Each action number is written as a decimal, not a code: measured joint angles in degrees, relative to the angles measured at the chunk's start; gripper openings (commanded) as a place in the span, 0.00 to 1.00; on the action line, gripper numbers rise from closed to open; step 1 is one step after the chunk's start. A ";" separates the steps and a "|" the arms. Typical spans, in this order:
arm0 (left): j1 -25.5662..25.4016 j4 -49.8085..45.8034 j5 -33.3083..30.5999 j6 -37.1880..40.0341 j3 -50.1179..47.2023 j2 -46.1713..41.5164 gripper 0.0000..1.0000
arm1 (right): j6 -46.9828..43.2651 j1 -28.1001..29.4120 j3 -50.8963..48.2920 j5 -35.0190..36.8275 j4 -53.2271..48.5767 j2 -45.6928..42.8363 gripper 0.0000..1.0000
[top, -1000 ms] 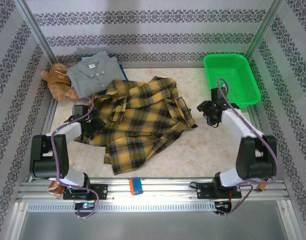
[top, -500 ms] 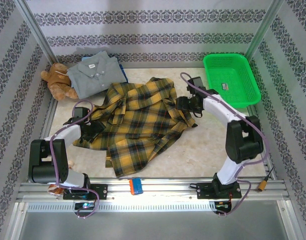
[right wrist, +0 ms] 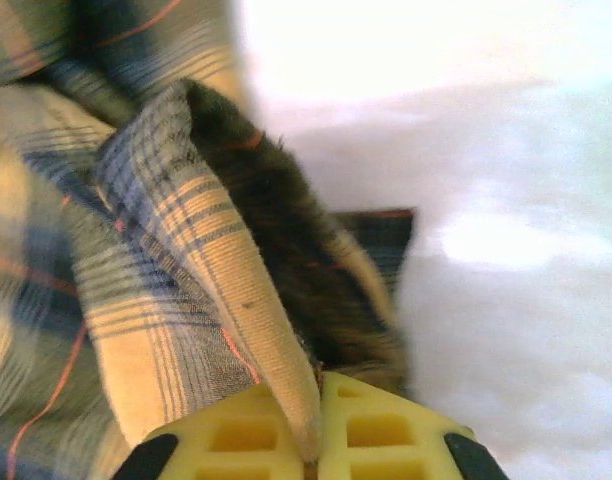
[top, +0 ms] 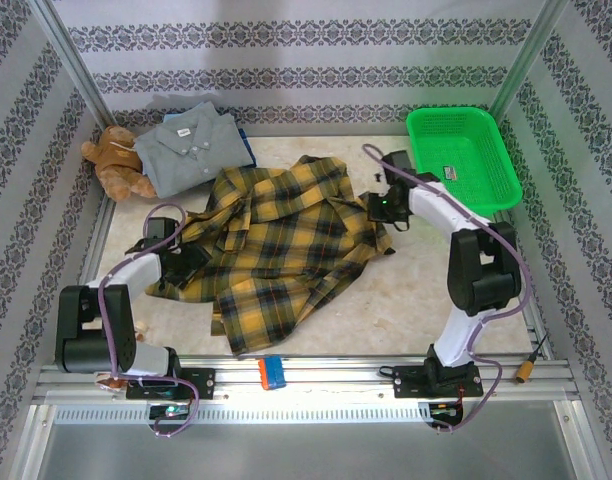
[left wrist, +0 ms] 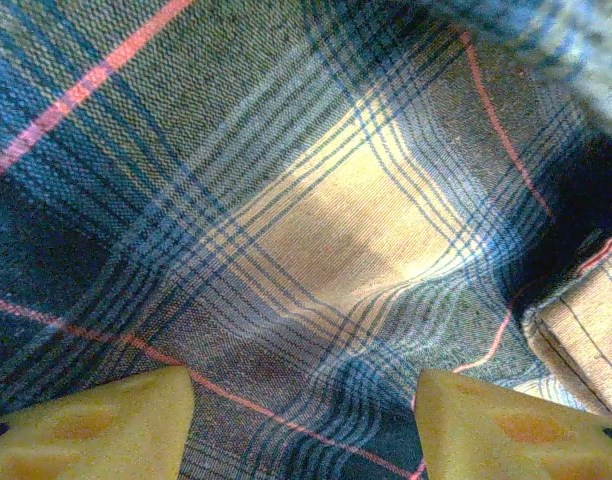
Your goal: Fold and stack the long sleeve shirts
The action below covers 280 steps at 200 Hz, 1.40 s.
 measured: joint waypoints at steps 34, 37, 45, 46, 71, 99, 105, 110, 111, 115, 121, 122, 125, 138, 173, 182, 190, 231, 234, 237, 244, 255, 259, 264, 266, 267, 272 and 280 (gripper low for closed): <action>-1.62 -1.11 0.00 -2.27 -3.30 -4.20 0.62 | 1.36 -8.52 -0.15 3.96 -3.43 -4.57 0.04; -1.86 -1.18 0.02 -2.54 -3.52 -4.50 0.62 | 1.36 -9.01 -0.15 4.28 -3.67 -4.96 0.04; -2.84 -1.70 0.15 -3.48 -4.02 -5.44 0.62 | 1.33 -10.03 -0.15 5.38 -4.31 -5.68 0.05; -2.95 -1.77 0.20 -3.56 -4.07 -5.55 0.62 | 1.33 -10.12 -0.15 5.49 -4.42 -5.73 0.06; -6.86 -4.76 -0.02 -6.64 -5.18 -8.55 0.65 | 1.53 -11.45 -0.15 8.76 -5.70 -6.14 0.16; -9.35 -10.25 -1.07 -9.79 -4.76 -14.01 0.79 | 2.67 -11.69 1.27 11.34 -6.78 -6.12 0.62; -9.38 -11.67 -1.33 -10.32 -4.07 -15.17 0.81 | 2.60 -11.69 1.90 11.76 -6.97 -6.12 0.67; -9.38 -12.96 -1.60 -10.60 -3.08 -16.04 0.83 | 2.47 -11.65 2.40 12.07 -6.99 -6.14 0.70; -9.38 -13.27 -1.75 -10.67 -2.75 -16.28 0.83 | 2.51 -11.65 2.49 12.07 -7.02 -6.14 0.71; -9.40 -14.16 -2.01 -10.67 -1.75 -16.79 0.84 | 2.71 -11.56 2.89 12.31 -6.99 -6.25 0.73; -9.49 -15.54 -2.43 -10.58 0.26 -17.31 0.85 | 2.80 -11.32 3.19 12.57 -6.95 -6.51 0.76; -9.49 -15.85 -2.45 -10.67 0.81 -17.40 0.85 | 2.69 -11.28 3.21 12.61 -6.95 -6.54 0.76; -9.55 -16.35 -2.58 -10.62 2.03 -17.51 0.86 | 2.69 -11.23 3.26 12.76 -6.97 -6.73 0.78; -9.70 -18.32 -2.84 -9.53 8.17 -17.07 0.86 | 2.56 -10.14 3.28 12.92 -7.26 -8.48 0.80; -10.43 -21.70 -2.64 -0.04 24.15 -8.83 0.86 | 2.64 -3.69 4.28 9.94 -7.85 -15.50 0.85; -11.13 -23.21 -3.02 3.08 27.41 -5.51 0.86 | 2.86 -1.33 4.46 8.48 -7.69 -16.74 0.86; -12.04 -24.96 -3.48 6.08 30.49 -2.10 0.86 | 2.99 0.63 4.46 7.13 -7.58 -17.40 0.86; -16.90 -31.47 -7.37 19.50 42.07 13.03 0.87 | 5.75 8.09 1.25 1.68 -6.05 -16.81 0.86; -17.42 -31.89 -7.82 20.63 42.99 14.16 0.87 | 6.16 8.52 0.81 1.29 -5.86 -16.57 0.86; -17.73 -32.22 -8.28 21.42 43.60 14.86 0.87 | 6.47 8.87 0.44 0.96 -5.70 -16.37 0.86; -18.62 -32.59 -9.11 23.02 45.00 16.52 0.87 | 7.17 9.44 -0.28 0.55 -5.42 -15.89 0.86; -20.15 -33.29 -10.51 25.79 47.23 19.12 0.88 | 8.13 10.45 -1.49 -0.20 -4.94 -15.08 0.86; -20.70 -33.53 -11.04 26.62 47.87 19.96 0.88 | 8.50 10.75 -1.77 -0.44 -4.87 -14.73 0.86; -21.42 -33.88 -11.65 27.65 48.72 21.00 0.89 | 8.85 11.15 -2.10 -0.59 -4.76 -14.29 0.86; -21.53 -33.90 -11.76 27.85 48.87 21.16 0.89 | 8.96 11.30 -2.21 -0.70 -4.68 -14.12 0.85; -21.81 -34.01 -12.00 28.26 49.22 21.59 0.89 | 9.07 11.39 -2.27 -0.76 -4.59 -14.05 0.85; -22.45 -34.21 -12.70 29.29 49.92 22.53 0.90 | 9.33 11.65 -2.47 -0.98 -4.44 -13.60 0.85; -23.41 -34.29 -13.33 30.38 50.88 23.89 0.90 | 9.99 12.13 -2.64 -1.51 -4.17 -12.68 0.85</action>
